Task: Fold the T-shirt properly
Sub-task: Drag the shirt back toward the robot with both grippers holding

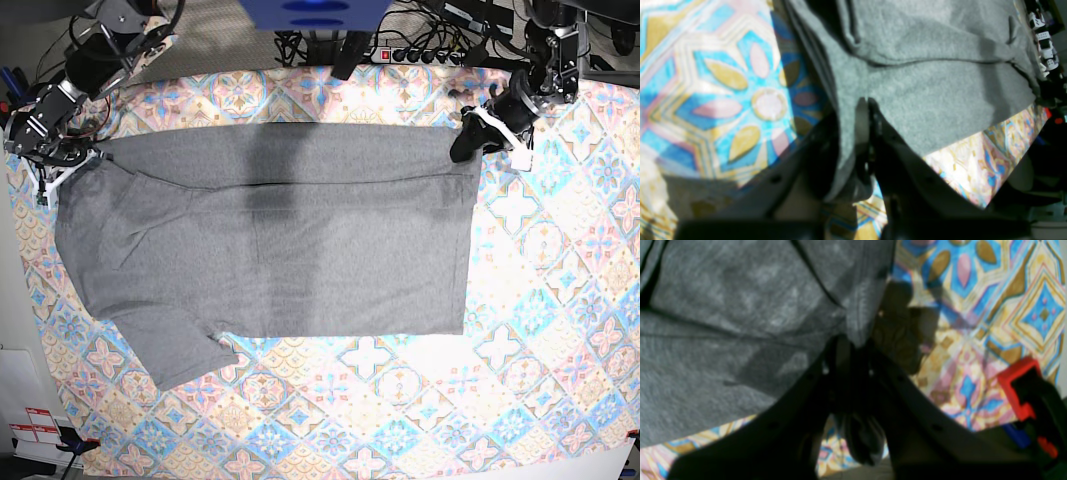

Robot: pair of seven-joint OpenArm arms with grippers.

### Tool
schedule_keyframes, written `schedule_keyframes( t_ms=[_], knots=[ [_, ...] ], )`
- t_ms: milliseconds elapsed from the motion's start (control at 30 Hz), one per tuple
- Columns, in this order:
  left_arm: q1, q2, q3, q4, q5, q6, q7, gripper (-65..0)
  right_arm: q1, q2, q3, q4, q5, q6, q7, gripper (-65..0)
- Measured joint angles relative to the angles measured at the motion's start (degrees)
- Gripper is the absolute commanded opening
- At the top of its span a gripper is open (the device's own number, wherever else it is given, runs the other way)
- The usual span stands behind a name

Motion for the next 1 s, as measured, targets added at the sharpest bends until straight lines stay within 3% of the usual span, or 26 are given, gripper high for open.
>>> schedule_keyframes(
  t_ms=[300, 667, 1000],
  knots=[
    [3.82, -1.18, -0.02, 0.39, -0.74, 0.0, -3.32, -65.0, -6.54, -5.07, 0.02, 9.81, -0.59, 0.09, -2.19, -63.6],
    [8.74, -1.38, -0.07, 0.42, -0.85, 0.0, -8.59, -65.0, -6.84, -5.01, 0.02, 9.77, -0.59, 0.11, -2.4, -63.6],
    [9.2, -1.51, -0.17, 0.44, -1.09, 0.0, -8.66, -65.0, -6.82, -5.01, 0.02, 9.77, -0.61, 0.13, -2.4, -63.4]
  ],
)
